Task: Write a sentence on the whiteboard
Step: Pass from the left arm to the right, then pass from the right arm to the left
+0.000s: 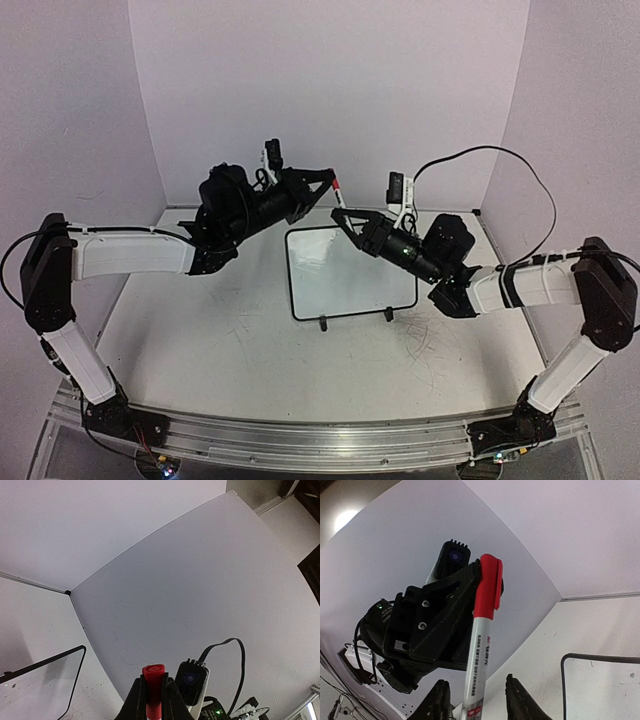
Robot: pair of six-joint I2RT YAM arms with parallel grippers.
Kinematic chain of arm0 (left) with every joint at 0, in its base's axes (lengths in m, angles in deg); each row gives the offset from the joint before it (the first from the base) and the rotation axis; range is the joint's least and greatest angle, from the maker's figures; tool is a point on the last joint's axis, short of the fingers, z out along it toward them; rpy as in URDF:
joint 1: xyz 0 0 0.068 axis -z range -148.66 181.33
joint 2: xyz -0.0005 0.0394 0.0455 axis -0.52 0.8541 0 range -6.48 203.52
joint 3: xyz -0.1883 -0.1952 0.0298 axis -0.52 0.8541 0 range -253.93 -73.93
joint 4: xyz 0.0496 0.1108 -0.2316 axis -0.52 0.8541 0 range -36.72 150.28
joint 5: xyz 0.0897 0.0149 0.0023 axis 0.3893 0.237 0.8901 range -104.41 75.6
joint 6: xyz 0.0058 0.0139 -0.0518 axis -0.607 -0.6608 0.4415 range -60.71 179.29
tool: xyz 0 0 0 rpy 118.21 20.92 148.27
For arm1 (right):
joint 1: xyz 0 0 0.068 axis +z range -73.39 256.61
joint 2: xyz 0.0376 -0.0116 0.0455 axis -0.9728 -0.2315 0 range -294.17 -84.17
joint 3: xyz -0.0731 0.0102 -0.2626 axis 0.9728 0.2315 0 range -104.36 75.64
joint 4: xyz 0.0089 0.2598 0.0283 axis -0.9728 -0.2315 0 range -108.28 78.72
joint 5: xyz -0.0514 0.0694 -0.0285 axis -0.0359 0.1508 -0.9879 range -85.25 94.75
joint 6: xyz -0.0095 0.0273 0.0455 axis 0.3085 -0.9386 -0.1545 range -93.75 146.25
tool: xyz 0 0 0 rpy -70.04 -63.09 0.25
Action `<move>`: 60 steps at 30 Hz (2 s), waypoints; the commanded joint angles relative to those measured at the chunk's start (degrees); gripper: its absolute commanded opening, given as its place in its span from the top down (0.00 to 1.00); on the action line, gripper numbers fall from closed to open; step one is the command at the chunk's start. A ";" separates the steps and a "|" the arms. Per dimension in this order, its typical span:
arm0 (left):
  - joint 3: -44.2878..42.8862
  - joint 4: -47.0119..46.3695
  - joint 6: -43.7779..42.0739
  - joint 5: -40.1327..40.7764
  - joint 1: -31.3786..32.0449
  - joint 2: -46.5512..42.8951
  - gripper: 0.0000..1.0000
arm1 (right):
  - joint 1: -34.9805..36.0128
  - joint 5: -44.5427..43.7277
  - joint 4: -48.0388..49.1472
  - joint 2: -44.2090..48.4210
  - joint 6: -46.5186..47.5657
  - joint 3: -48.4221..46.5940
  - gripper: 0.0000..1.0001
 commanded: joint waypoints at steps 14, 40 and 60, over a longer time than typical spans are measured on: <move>11.23 6.42 -6.48 -13.11 -7.36 -9.92 0.07 | -0.54 -2.07 -30.20 8.68 22.89 -4.28 1.00; -4.20 45.56 -28.60 -40.38 -8.16 -3.00 0.45 | -0.98 15.14 -65.20 6.76 52.50 -16.44 1.00; -4.06 46.02 -28.78 -45.87 -7.83 -2.85 0.75 | -1.00 17.66 -66.47 5.64 55.25 -16.19 1.00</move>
